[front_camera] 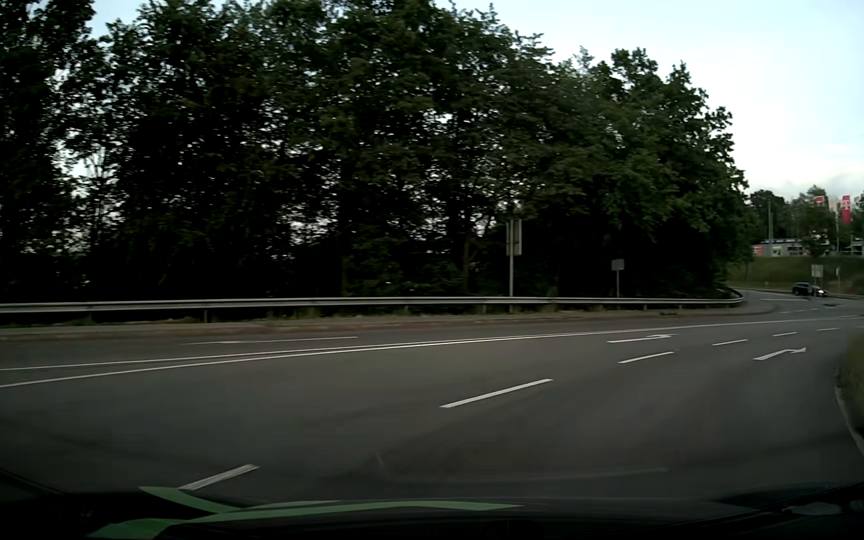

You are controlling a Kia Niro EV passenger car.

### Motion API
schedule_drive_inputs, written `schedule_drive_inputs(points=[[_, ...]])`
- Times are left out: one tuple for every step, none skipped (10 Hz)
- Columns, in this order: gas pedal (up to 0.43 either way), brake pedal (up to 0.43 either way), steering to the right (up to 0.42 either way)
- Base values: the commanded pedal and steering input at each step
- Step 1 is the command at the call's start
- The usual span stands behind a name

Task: Follow the waypoints while adhering to traffic rules and regulations

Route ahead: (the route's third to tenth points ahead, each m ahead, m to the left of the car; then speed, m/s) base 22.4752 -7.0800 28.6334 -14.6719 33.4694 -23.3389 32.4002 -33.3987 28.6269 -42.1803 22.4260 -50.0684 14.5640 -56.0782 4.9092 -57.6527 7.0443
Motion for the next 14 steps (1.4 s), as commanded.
schedule_drive_inputs(points=[[0.079,0.0,0.271],[0.098,0.0,0.267],[0.11,0.0,0.263],[0.13,0.0,0.258],[0.13,0.0,0.252],[0.13,0.0,0.243],[0.13,0.0,0.236],[0.13,0.0,0.226],[0.13,0.0,0.219],[0.13,0.0,0.208],[0.118,0.0,0.196],[0.118,0.0,0.184],[0.118,0.0,0.17],[0.118,0.0,0.157]])
